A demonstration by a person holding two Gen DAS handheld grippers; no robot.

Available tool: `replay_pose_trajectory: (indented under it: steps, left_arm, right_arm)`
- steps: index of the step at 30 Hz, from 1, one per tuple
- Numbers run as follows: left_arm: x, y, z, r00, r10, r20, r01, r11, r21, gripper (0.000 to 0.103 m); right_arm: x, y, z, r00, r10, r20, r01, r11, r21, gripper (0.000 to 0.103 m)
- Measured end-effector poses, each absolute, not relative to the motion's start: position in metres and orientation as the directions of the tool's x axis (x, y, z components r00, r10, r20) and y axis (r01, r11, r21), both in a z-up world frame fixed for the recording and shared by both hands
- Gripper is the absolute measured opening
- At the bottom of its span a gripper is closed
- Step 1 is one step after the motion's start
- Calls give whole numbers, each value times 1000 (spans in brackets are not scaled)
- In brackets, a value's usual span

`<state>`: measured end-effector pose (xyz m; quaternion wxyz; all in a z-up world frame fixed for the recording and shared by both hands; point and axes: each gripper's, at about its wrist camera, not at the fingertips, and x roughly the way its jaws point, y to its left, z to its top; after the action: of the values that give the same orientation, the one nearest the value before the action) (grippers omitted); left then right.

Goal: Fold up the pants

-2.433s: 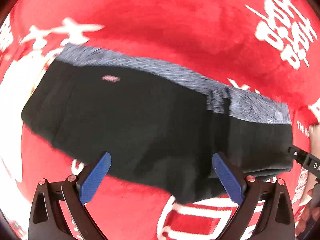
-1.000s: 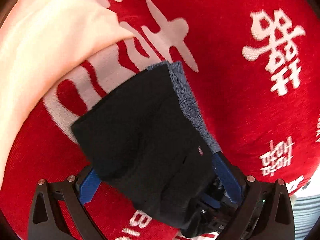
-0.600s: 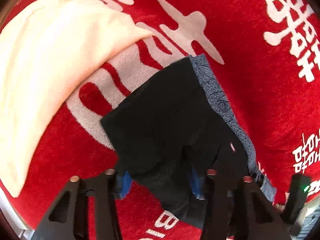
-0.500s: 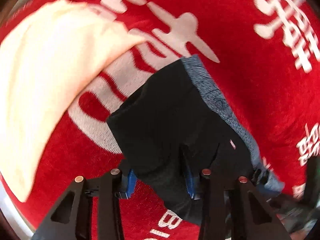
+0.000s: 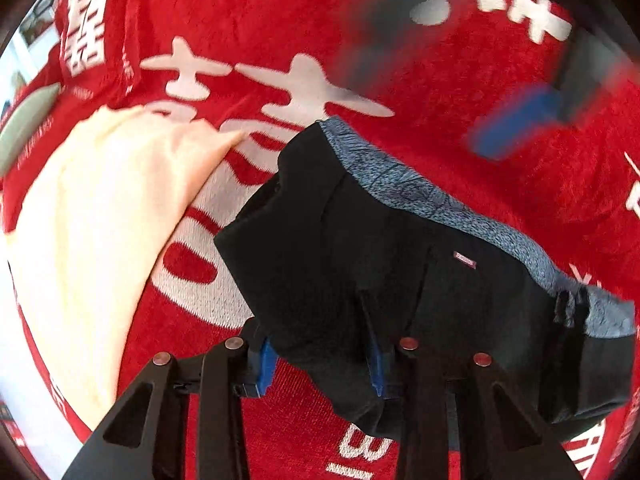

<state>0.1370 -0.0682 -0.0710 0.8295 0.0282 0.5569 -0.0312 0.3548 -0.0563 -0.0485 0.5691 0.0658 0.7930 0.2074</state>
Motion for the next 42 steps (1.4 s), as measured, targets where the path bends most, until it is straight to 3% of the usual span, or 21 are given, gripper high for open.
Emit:
replay_pose_trajectory:
  steps: [7,11,12,13,16,22,27,42]
  left_arm:
    - [131,-82,-66,424,5,-905,160,984,81,38]
    - [130,-83,-63,437,7,-900,170,981,90,38]
    - [129,-84,-62,440,8,-898,174,980,94,38]
    - [129,-84,-61,442,7,-897,178,979,95,38]
    - [126,-90,-57,441,-23,-897,201,977,73,38]
    - [124,-103,-36,440,-92,-893,221,975,8,38]
    - [109,-134,-9,477,-115,-871,297,954,37,38]
    - [44,-250,73,531,-215,-820,542,830,134,38]
  right_arm:
    - [353,19,-99,-563,95,-821,-271,918,291,87]
    - [342,36,-116,-579,-7,-815,-360,899,248,87]
    - [338,38,-117,-567,-29,-823,-392,889,239,81]
    - [335,37,-117,-558,-43,-829,-414,880,233,58]
    - [333,22,-107,-547,69,-835,-346,889,300,21]
    - [318,-38,-76,-448,342,-826,-180,871,458,17]
    - [294,-99,-46,-330,545,-771,-60,803,593,17]
    - [196,-288,40,70,829,-554,23,554,832,19]
